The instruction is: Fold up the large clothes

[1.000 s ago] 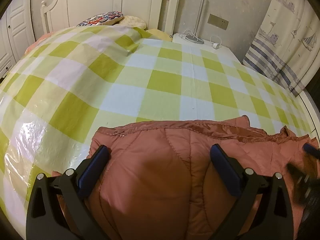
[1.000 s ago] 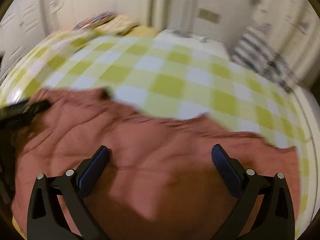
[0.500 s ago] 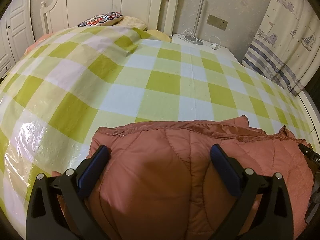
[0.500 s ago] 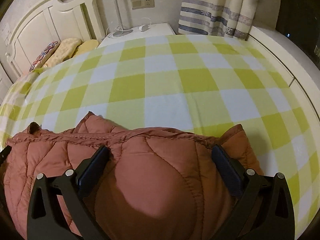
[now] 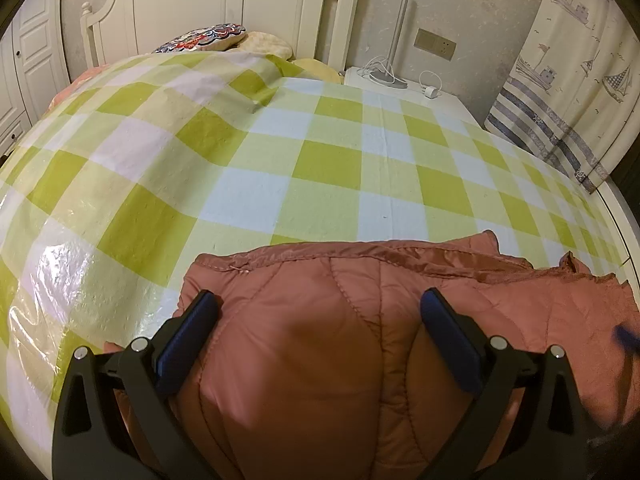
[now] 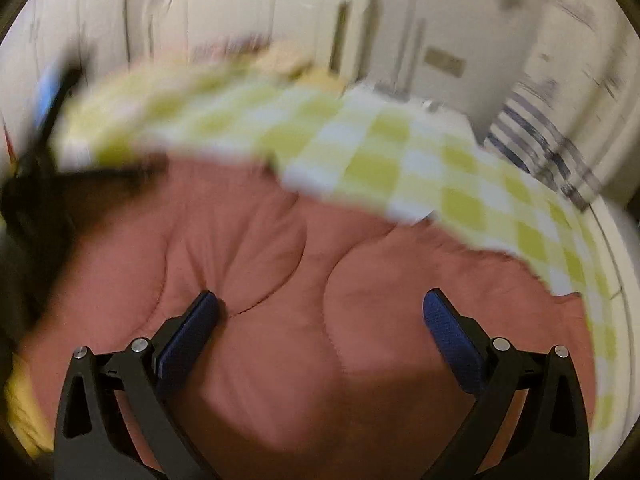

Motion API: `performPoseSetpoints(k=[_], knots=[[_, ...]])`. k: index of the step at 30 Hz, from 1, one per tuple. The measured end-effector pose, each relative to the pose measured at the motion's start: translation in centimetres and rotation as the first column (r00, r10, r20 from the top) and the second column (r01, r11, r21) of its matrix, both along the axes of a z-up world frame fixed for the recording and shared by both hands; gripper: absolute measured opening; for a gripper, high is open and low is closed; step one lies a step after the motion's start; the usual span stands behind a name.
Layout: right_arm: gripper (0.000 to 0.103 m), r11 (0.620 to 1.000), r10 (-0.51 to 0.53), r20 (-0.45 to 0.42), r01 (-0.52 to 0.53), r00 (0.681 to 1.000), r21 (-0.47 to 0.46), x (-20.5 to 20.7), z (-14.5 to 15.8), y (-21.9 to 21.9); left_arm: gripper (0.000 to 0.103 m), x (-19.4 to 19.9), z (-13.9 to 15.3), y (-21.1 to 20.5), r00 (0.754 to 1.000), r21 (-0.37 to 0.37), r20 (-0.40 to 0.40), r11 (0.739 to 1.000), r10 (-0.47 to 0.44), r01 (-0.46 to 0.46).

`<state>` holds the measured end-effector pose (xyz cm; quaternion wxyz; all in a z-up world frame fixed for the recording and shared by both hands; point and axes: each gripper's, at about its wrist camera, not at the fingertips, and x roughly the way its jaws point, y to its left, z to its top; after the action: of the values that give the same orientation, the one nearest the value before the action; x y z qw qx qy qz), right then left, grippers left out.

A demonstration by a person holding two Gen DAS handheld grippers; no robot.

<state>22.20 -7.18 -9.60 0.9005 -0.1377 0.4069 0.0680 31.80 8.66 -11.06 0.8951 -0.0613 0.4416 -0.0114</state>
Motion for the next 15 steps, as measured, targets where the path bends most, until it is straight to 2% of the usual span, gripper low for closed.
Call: performPoseSetpoints(k=[5, 8, 11, 13, 15], knots=[[0.098, 0.992, -0.051, -0.039, 0.055, 0.998, 0.116, 0.4, 1.2, -2.8, 0.101, 0.1, 0.0, -0.2, 1.000, 0.000, -0.005, 1.000, 0.003, -0.003], [0.098, 0.978, -0.174, 0.023, 0.169, 0.985, 0.124, -0.5, 3.0, -6.8, 0.101, 0.1, 0.0, -0.2, 1.000, -0.008, -0.004, 1.000, 0.004, -0.004], [0.098, 0.935, -0.343, 0.052, 0.335, 0.938, 0.120, -1.3, 3.5, -12.3, 0.101, 0.1, 0.0, -0.2, 1.000, -0.007, -0.004, 1.000, 0.003, -0.003], [0.098, 0.899, -0.424, 0.017, 0.418, 0.906, 0.131, -1.4, 2.1, -15.7, 0.101, 0.1, 0.0, -0.2, 1.000, -0.011, -0.003, 1.000, 0.003, -0.003], [0.099, 0.875, -0.427, -0.040, 0.424, 0.903, 0.232, -1.4, 0.7, -17.9, 0.101, 0.1, -0.1, -0.2, 1.000, -0.009, -0.002, 1.000, 0.000, 0.000]])
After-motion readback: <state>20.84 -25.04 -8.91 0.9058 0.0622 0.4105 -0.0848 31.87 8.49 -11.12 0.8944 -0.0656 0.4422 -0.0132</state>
